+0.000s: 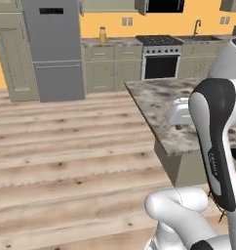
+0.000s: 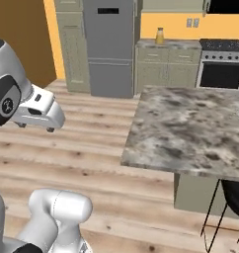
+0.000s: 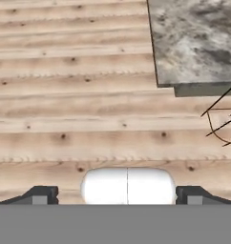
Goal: There is a tray on the dining counter. Grab the cup, mug, and pitcher and place them on the tray. The pitcher may be placed next to the tray if it cannot fit the tray.
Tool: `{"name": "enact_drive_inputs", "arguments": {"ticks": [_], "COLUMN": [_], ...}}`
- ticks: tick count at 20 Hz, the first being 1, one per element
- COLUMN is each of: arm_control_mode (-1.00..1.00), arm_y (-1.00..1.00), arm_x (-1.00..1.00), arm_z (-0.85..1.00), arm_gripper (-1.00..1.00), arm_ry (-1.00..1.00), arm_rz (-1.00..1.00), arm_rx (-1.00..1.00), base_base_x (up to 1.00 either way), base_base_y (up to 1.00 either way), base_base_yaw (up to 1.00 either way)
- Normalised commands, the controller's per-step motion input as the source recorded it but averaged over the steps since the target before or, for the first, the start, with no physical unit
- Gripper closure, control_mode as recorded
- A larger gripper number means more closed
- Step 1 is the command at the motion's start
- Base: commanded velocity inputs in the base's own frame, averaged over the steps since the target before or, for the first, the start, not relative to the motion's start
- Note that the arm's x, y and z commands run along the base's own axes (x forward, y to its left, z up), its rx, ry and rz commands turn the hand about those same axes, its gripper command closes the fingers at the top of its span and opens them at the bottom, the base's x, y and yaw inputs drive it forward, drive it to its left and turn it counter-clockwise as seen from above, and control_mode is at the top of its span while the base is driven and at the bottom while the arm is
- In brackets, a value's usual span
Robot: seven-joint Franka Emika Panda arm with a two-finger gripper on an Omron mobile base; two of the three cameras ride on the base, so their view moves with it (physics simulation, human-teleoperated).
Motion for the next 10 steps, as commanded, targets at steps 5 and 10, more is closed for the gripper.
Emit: {"name": "enact_drive_inputs", "arguments": {"ticks": [5, 10], "arm_control_mode": [1.0, 1.0], "arm_y": [0.0, 0.0], "arm_x": [0.0, 0.0], "arm_z": [0.0, 0.0], "arm_gripper": [-1.0, -1.0], "arm_ry": [0.0, 0.0], "arm_rz": [0.0, 0.0], "arm_rx": [0.0, 0.0], "base_base_x": [0.58, 0.87], "base_base_y": [1.0, 1.0], "base_base_yaw": [0.0, 0.0]}}
